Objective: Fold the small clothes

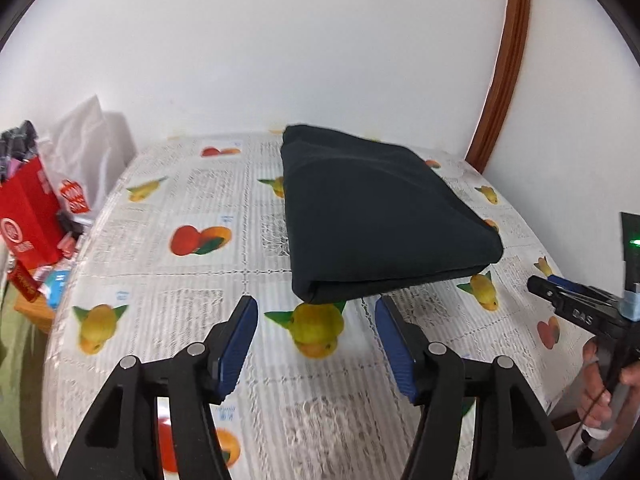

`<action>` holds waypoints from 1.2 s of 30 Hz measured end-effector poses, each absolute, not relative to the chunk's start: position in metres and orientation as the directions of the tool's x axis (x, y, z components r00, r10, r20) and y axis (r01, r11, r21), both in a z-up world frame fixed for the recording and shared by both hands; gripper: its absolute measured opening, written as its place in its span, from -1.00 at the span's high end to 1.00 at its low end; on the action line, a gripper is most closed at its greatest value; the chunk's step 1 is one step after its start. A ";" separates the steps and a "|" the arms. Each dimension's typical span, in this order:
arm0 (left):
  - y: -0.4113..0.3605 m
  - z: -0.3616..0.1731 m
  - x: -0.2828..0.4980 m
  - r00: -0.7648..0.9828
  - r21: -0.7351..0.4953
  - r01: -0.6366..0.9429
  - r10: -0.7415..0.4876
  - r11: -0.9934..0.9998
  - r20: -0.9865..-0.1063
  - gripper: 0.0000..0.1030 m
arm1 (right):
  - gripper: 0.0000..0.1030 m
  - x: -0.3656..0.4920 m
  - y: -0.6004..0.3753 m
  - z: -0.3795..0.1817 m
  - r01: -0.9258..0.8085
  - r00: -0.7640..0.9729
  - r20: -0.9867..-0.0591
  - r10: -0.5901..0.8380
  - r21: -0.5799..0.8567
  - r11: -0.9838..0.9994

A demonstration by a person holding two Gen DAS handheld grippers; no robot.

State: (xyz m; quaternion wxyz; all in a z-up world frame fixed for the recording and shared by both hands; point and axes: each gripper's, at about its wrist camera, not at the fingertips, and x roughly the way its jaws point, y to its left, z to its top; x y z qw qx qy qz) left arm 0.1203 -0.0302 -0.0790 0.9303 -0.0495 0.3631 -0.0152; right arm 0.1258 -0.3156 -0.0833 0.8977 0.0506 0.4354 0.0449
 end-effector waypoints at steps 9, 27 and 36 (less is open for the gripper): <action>-0.044 -0.045 0.067 0.765 -0.062 -0.050 -0.001 0.997 -0.644 -0.49 | -0.65 0.058 -0.299 -0.030 -0.044 0.706 -0.704 0.072 0.058 0.997; -0.067 -0.015 0.037 0.793 -0.006 -0.076 0.057 0.997 -0.606 -0.67 | -0.91 0.016 -0.312 0.011 0.012 0.741 -0.670 0.028 0.055 0.998; -0.068 -0.016 0.037 0.789 -0.004 -0.082 0.063 0.997 -0.612 -0.67 | -0.91 0.016 -0.313 0.010 0.015 0.739 -0.673 0.021 0.047 0.999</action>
